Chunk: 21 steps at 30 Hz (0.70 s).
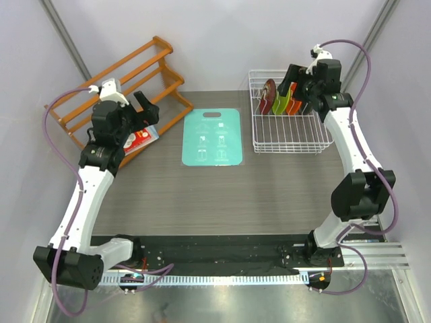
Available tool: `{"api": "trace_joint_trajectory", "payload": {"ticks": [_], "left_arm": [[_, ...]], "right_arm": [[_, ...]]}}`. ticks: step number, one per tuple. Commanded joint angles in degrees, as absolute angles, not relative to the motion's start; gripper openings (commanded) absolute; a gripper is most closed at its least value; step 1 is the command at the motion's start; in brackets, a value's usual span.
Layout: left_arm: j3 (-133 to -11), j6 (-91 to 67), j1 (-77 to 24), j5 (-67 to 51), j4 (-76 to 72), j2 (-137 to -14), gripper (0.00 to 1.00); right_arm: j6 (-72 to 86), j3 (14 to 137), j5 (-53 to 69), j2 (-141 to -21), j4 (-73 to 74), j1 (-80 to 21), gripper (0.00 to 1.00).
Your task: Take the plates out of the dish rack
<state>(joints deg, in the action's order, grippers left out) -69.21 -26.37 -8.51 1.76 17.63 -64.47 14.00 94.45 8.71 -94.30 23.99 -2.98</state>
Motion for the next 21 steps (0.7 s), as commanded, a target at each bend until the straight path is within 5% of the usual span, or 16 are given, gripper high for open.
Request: {"api": "trace_joint_trajectory", "payload": {"ticks": [1, 11, 16, 21], "left_arm": [[-72.16, -25.22, -8.26, 5.52, 17.75, -66.7, 1.0], [-76.47, -27.24, -8.35, 5.64, 20.84, -75.05, 0.99], [-73.83, -29.44, -8.61, 1.32, 17.14, -76.29, 0.99], [-73.21, -29.53, -9.58, 0.26, 15.73, -78.57, 0.99]], "right_arm": [[9.5, 102.29, -1.91, -96.5, 28.03, -5.09, 0.97], [7.47, 126.79, -9.14, -112.4, 36.91, -6.85, 0.93], [8.17, 137.27, -7.91, -122.84, 39.99, -6.86, 0.77], [9.22, 140.54, -6.85, -128.4, 40.17, -7.21, 0.75]]}}
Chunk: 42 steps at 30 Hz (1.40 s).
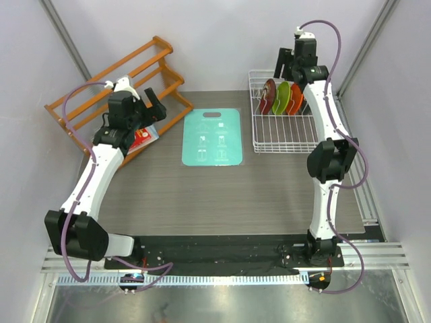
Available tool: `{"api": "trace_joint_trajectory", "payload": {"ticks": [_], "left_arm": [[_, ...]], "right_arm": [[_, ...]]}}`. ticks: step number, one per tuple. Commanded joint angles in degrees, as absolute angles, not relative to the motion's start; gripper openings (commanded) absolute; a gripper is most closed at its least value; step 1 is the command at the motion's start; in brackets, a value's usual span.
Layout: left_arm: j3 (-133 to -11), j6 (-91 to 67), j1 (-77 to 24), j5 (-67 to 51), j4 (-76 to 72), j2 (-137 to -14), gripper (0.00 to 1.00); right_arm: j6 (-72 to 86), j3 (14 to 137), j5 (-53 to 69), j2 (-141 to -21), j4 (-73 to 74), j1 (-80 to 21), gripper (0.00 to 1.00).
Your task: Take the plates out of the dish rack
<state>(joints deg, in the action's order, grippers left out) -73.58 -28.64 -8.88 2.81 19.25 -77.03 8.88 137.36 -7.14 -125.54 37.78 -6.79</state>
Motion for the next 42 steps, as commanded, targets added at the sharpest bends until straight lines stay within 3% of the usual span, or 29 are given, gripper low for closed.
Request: {"api": "trace_joint_trajectory", "payload": {"ticks": [1, 10, 12, 15, 27, 30, 36, 42], "left_arm": [[-73.04, -29.36, -9.75, 0.26, 15.47, -79.01, 0.99], [-71.28, -28.92, -10.11, 0.44, 12.83, -81.65, 1.0], [-71.19, -28.92, -10.11, 0.7, 12.83, -82.18, 1.0], [-71.1, -28.83, -10.11, 0.79, 12.74, -82.62, 0.99], [-69.08, -27.69, -10.11, 2.11, 12.39, -81.65, 1.0], [-68.82, -27.33, -10.11, 2.55, 12.22, -81.65, 0.99], [-68.47, -26.72, -10.02, 3.6, 12.48, -81.91, 1.0], [-68.73, -26.63, -10.11, 4.13, 12.65, -82.79, 0.99]], "right_arm": [[9.14, 140.62, -6.42, -129.1, 39.9, -7.29, 0.75], [7.47, 141.32, -7.38, -134.73, 37.62, -9.14, 0.68], [7.21, 141.77, -7.73, -135.26, 37.53, -9.31, 0.6], [7.3, 141.94, -8.09, -136.58, 37.53, -9.4, 0.54], [3.43, 142.03, -17.67, -140.8, 34.28, -10.37, 0.45], [2.47, 142.56, -17.84, -141.94, 32.26, -10.72, 0.34], [0.53, 142.12, -18.8, -142.21, 29.89, -11.77, 0.01], [-4.21, 139.14, -27.91, -138.61, 24.89, -15.11, 0.01]]}}
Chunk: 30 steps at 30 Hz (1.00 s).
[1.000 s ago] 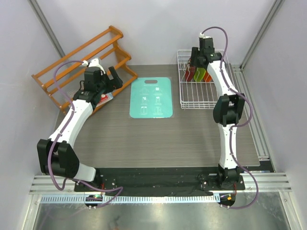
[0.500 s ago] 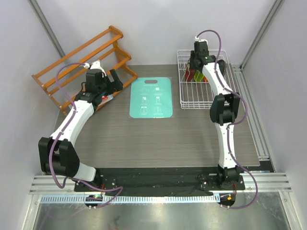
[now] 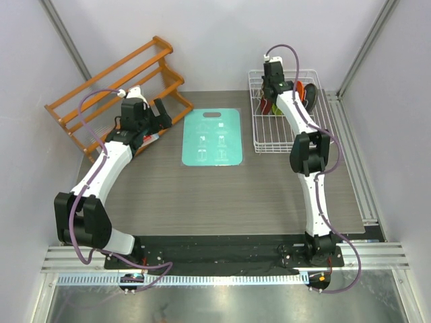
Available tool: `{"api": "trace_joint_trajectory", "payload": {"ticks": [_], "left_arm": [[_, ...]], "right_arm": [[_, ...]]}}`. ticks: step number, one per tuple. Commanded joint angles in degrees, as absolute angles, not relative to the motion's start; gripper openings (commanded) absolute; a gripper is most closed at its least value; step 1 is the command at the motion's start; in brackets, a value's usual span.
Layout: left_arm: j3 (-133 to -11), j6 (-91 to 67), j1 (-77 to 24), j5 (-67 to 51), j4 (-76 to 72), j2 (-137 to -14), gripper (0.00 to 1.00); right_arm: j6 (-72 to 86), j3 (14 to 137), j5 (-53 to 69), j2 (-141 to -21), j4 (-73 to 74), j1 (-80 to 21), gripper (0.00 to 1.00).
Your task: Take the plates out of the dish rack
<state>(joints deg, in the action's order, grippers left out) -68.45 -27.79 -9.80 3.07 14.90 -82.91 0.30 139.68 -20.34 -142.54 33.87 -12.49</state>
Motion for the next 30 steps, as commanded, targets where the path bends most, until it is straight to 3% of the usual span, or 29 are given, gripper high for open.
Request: {"api": "trace_joint_trajectory", "payload": {"ticks": [1, 7, 16, 22, 30], "left_arm": [[-68.82, -26.72, -10.11, 4.13, 12.74, -82.97, 1.0], [-68.91, -25.67, -10.11, 4.75, 13.53, -82.0, 0.99], [-67.42, -26.54, -10.11, 0.18, 11.87, -80.69, 1.0], [-64.52, -29.88, -10.11, -8.43, 6.51, -79.98, 1.0], [-58.45, -42.52, -10.11, -28.46, -12.28, -80.94, 0.99]], "right_arm": [[-4.57, 137.22, -29.25, -136.78, 23.83, -15.47, 0.01], [-5.54, 128.17, -37.7, -127.72, 17.5, -17.05, 0.01], [-4.31, 119.02, -37.97, -114.54, 16.52, -18.01, 0.01], [4.89, 111.11, -24.02, -103.46, 22.67, -18.63, 0.01], [19.41, 92.76, 10.59, -91.24, 16.54, -18.63, 0.01]]}}
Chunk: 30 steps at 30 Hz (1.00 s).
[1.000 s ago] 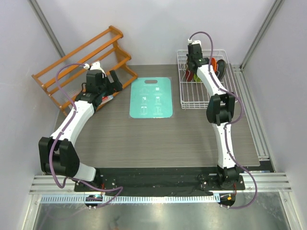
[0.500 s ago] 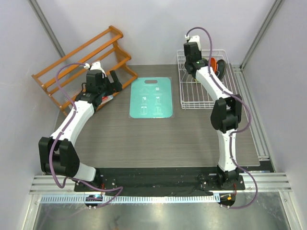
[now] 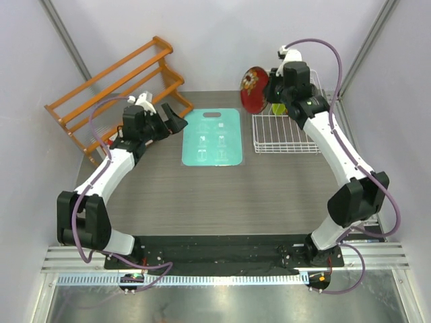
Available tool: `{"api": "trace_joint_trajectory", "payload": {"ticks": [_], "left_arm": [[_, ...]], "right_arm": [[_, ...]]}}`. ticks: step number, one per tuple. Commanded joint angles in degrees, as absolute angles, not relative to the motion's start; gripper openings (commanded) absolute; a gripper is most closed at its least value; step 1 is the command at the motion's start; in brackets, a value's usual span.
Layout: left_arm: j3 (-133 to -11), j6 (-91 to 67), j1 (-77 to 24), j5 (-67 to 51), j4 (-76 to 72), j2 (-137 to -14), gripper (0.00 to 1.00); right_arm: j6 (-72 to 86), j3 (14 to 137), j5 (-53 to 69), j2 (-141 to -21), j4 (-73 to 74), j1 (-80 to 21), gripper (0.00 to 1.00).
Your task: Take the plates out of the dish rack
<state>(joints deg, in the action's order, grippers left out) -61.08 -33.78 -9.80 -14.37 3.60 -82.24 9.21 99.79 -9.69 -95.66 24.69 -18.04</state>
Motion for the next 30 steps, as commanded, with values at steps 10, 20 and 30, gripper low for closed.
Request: {"api": "trace_joint_trajectory", "payload": {"ticks": [10, 20, 30], "left_arm": [[-47.47, -58.79, -11.25, -35.77, -41.27, -84.02, 0.99], [-42.19, -63.71, -14.5, -33.05, -53.96, -86.66, 0.95], [-42.89, -64.51, -17.4, -32.7, -57.92, -89.21, 0.78]], "right_arm": [[35.59, 72.61, 26.53, -81.04, -5.42, -18.81, 0.01], [45.52, 61.79, 31.9, -78.83, -17.66, -19.6, 0.01], [48.51, 60.03, 33.92, -81.12, -22.84, -21.18, 0.01]]}}
